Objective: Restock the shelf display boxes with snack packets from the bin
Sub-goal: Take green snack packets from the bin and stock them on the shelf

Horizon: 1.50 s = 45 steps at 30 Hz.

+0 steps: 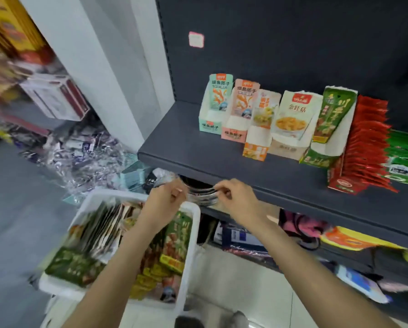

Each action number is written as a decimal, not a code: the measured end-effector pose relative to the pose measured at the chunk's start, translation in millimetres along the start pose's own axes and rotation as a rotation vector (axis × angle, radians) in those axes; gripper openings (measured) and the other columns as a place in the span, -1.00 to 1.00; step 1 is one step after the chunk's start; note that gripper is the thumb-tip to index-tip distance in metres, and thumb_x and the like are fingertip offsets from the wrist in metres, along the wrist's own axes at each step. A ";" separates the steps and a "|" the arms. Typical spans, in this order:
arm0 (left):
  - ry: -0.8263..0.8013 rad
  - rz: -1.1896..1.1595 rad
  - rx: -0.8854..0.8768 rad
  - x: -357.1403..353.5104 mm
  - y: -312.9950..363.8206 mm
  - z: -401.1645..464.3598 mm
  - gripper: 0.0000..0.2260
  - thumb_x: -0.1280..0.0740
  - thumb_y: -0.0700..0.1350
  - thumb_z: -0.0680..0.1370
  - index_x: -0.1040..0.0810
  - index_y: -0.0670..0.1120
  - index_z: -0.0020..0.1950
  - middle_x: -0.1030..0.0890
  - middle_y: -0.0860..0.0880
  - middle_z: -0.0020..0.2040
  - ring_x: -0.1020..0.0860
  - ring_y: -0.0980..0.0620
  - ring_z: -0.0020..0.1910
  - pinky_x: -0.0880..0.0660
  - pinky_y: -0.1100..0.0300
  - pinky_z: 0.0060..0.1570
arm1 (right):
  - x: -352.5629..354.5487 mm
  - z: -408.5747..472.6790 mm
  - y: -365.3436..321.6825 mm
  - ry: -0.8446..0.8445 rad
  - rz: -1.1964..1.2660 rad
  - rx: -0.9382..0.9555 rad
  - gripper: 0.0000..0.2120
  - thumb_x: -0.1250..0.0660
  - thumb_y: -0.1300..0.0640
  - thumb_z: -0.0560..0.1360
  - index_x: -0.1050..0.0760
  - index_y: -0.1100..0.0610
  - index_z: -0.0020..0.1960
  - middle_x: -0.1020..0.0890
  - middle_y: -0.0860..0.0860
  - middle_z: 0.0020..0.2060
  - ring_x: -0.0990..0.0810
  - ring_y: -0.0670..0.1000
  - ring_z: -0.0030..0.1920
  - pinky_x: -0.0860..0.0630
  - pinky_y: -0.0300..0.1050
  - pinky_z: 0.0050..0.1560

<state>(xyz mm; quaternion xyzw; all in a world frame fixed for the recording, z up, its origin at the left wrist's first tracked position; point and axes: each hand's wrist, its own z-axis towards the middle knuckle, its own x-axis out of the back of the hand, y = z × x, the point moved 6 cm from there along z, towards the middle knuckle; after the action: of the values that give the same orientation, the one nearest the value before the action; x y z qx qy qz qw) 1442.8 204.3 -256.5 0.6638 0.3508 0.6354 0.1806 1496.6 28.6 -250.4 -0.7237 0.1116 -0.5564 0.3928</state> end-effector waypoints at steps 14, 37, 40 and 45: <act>-0.275 0.165 -0.069 17.3 -177.2 -39.9 -0.61 -0.31 -0.02 0.55 -0.39 0.01 0.37 -0.44 -0.02 0.32 -0.38 -0.06 0.31 -0.37 0.06 0.27 | -189.0 -38.5 -38.2 -0.159 0.160 -0.362 -0.50 -0.24 0.14 0.58 -0.21 0.09 0.49 -0.31 0.09 0.43 -0.35 0.06 0.39 -0.27 -0.17 0.32; -0.270 0.148 0.000 -2.6 -188.8 -25.7 -0.50 -0.42 0.06 0.45 -0.40 0.06 0.36 -0.56 0.11 0.19 -0.34 -0.04 0.32 -0.33 -0.09 0.25 | -209.2 -43.6 -27.8 -0.098 0.051 -0.570 -0.24 -0.49 0.00 0.38 -0.22 0.13 0.47 -0.43 0.19 0.29 -0.40 0.19 0.30 -0.37 -0.01 0.30; -0.265 0.030 0.088 -3.9 -194.1 -18.0 -0.59 -0.47 -0.06 0.40 -0.48 0.07 0.22 -0.55 0.17 -0.01 -0.43 -0.03 0.23 -0.37 -0.10 0.22 | -205.2 -40.9 -24.0 -0.038 0.013 -0.632 -0.20 -0.53 -0.02 0.33 -0.25 0.14 0.44 -0.40 0.24 0.24 -0.37 0.23 0.27 -0.38 0.04 0.27; -0.216 0.015 0.195 -3.1 -184.5 -12.5 -0.78 -0.44 -0.03 0.42 -0.45 0.10 -0.04 -0.51 0.19 -0.17 -0.49 0.01 0.12 -0.32 -0.04 0.21 | -182.3 -39.6 -21.7 0.088 0.220 -0.664 -0.67 -0.44 0.13 0.45 -0.51 0.24 0.15 -0.54 0.09 -0.09 -0.49 0.07 -0.06 -0.34 -0.18 -0.19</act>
<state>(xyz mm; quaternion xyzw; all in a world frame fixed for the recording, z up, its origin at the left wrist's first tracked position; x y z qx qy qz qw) 1387.3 326.6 -383.6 0.7451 0.3847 0.5246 0.1472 1390.3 134.6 -363.3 -0.7710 0.3805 -0.4747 0.1881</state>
